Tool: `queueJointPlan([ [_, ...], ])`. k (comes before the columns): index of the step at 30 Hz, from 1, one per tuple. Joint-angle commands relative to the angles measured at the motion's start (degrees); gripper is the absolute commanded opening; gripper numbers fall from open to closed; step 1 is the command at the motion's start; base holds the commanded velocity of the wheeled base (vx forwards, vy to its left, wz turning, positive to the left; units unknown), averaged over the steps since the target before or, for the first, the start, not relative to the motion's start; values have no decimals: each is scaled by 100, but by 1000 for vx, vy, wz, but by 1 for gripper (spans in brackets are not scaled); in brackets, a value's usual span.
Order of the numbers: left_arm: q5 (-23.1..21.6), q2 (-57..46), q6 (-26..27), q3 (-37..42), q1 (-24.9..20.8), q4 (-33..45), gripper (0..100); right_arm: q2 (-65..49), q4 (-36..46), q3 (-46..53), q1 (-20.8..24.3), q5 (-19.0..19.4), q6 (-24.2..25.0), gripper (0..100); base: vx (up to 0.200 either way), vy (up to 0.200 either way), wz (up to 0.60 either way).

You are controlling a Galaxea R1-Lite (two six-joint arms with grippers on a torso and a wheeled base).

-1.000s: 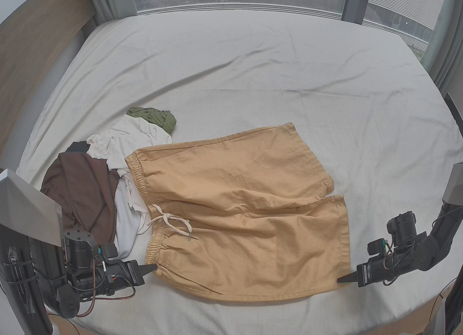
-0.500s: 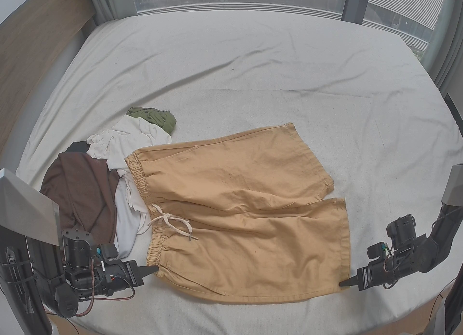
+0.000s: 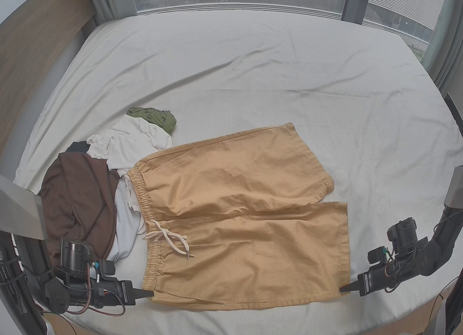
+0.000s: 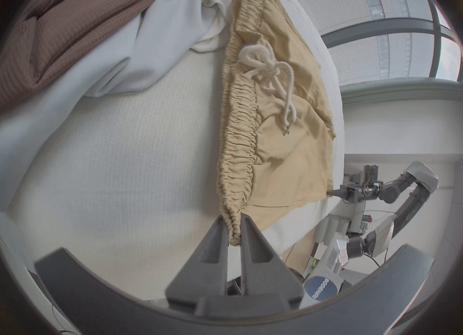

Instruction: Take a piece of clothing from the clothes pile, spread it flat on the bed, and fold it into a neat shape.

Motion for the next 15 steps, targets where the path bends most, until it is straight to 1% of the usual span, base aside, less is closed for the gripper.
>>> queueJointPlan([
  [1,-119,-461,133,99,206,171,0,-170,39,109,62,2,-80,0,0,0,0],
  [6,-154,-523,133,99,232,110,0,-460,13,56,62,38,-115,0,0,0,0],
  [8,-163,-655,116,99,224,92,0,-645,-40,30,53,310,-97,0,0,0,0],
  [9,-180,-769,98,99,224,92,0,-776,-92,-5,27,574,-88,0,0,0,0],
  [11,-286,-954,90,99,224,83,0,-961,-163,-14,1,873,-80,0,0,0,0],
  [14,-409,-1305,10,99,206,39,0,-1163,-215,-14,-17,943,-71,0,0,0,0],
  [15,-409,-1472,-104,72,188,-5,0,-1207,-233,-23,-17,952,-62,0,0,0,0],
])
